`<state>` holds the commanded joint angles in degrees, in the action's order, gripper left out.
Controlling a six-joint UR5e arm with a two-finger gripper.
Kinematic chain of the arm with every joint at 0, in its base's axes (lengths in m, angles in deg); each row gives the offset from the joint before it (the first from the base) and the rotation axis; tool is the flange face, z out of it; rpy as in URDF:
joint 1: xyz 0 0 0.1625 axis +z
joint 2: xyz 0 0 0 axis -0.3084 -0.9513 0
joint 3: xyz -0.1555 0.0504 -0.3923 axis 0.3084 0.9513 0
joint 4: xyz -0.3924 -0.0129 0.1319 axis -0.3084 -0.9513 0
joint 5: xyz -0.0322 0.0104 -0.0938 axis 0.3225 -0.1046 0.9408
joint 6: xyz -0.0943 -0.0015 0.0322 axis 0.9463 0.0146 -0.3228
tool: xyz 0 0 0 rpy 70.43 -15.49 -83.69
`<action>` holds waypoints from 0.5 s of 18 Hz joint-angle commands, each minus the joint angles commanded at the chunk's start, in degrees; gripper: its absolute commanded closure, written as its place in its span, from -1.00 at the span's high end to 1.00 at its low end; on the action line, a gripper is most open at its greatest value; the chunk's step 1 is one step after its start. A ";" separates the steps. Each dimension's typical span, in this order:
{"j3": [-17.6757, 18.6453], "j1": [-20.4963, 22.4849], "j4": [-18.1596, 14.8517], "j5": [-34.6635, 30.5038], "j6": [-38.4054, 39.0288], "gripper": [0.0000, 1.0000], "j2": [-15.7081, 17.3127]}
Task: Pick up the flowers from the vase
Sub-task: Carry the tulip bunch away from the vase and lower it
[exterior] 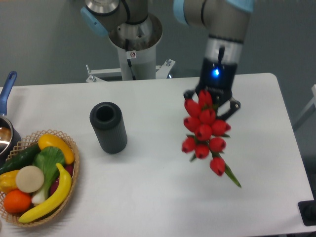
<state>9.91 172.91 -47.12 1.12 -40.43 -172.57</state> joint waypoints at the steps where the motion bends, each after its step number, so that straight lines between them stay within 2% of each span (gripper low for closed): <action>1: -0.44 -0.52 -0.09 -2.11 -0.09 -1.00 -0.71; 4: -2.46 -2.37 -0.96 -5.37 0.17 -1.00 -2.90; 6: -4.65 -3.69 -5.16 -8.71 0.00 -1.00 -4.14; 9: -10.62 -5.19 -11.14 -12.40 0.17 -1.00 -7.64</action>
<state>-0.70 167.73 -58.26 -11.29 -40.25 -180.21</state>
